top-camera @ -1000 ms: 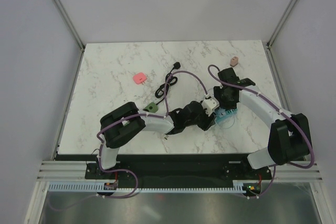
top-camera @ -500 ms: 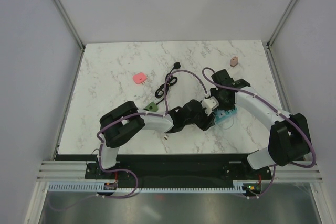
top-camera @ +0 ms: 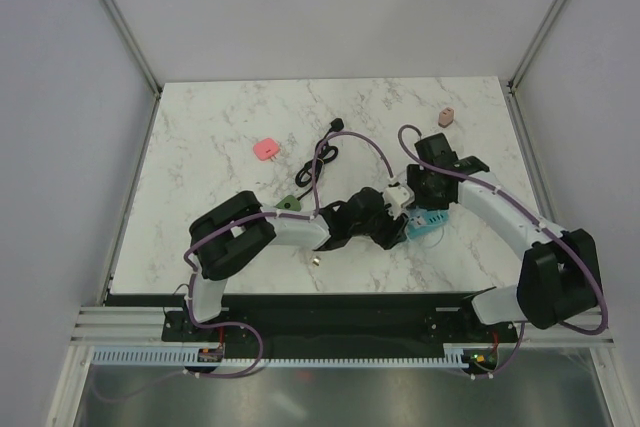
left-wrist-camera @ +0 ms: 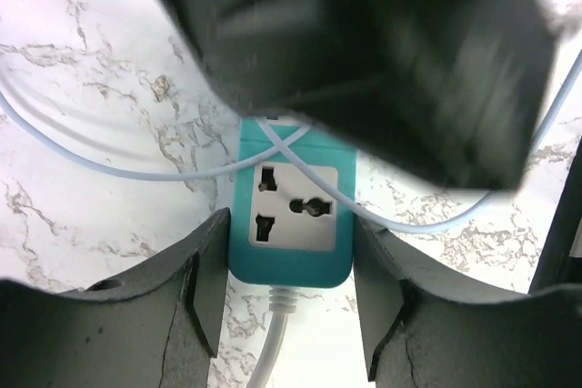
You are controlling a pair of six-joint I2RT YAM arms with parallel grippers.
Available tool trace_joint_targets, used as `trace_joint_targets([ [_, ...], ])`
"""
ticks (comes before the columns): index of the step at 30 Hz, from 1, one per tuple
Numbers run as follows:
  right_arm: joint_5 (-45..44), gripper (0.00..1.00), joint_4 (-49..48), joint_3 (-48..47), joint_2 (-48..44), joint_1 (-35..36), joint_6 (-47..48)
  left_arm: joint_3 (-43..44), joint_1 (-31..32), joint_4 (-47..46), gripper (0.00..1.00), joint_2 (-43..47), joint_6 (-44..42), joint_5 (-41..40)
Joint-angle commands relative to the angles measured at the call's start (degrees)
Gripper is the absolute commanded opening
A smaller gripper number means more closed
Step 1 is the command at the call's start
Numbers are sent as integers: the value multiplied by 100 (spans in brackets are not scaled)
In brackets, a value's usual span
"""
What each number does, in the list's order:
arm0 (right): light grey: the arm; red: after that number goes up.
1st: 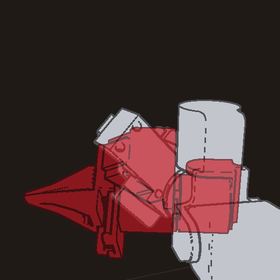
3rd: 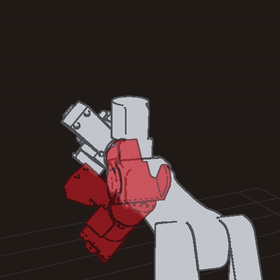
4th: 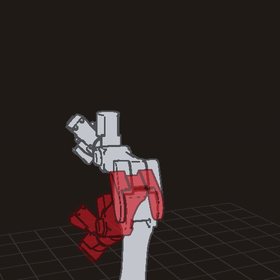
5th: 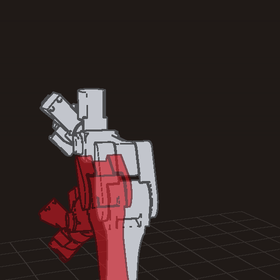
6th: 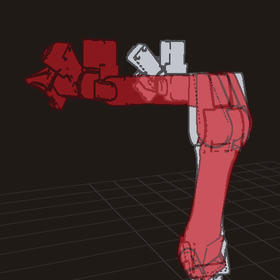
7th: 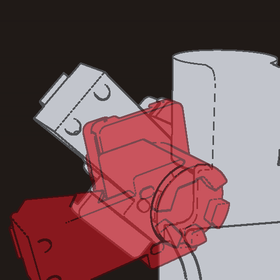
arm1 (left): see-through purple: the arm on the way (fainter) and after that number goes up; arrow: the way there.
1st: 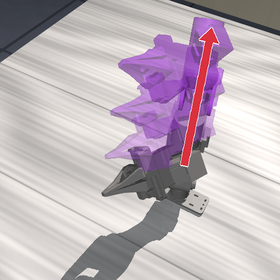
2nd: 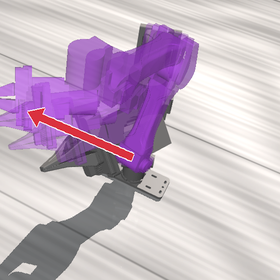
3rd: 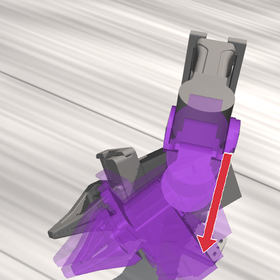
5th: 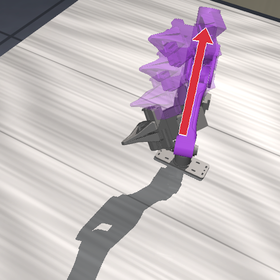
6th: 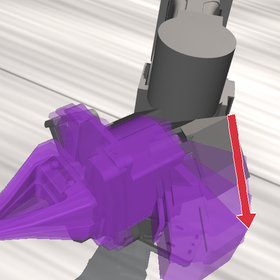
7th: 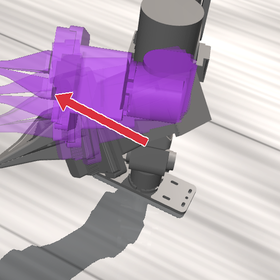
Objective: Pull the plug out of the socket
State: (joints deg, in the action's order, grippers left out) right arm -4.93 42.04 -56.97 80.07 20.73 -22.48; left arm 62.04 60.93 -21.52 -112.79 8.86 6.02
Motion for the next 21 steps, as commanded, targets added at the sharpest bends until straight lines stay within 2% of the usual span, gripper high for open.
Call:
trace_joint_targets([
  [1, -113, 0, -118, -235, -369, -191, -46, -122, -11, 16, 2, 73, 124, 31],
  [11, -359, 0, 480, -1166, -554, -745, 226, -464, -19, -160, 2, 319, 221, -57],
  [13, -552, 0, 637, -1430, -537, -921, 322, -622, -11, -238, 8, 459, 265, -48],
  [14, -649, 0, 699, -1518, -502, -991, 349, -684, -11, -282, 18, 530, 300, -66],
  [17, -1044, 0, 875, -1843, -431, -1220, 472, -895, -11, -265, 41, 872, 405, -110],
  [19, -1159, 0, 937, -2054, -431, -1387, 525, -1061, -2, -204, 51, 1196, 467, -145],
  [20, -1168, 0, 946, -2133, -414, -1457, 578, -1097, -11, -160, 63, 1320, 546, -171],
  [21, -1151, 0, 998, -2308, -405, -1562, 595, -1124, -11, -99, 68, 1426, 590, -206],
])
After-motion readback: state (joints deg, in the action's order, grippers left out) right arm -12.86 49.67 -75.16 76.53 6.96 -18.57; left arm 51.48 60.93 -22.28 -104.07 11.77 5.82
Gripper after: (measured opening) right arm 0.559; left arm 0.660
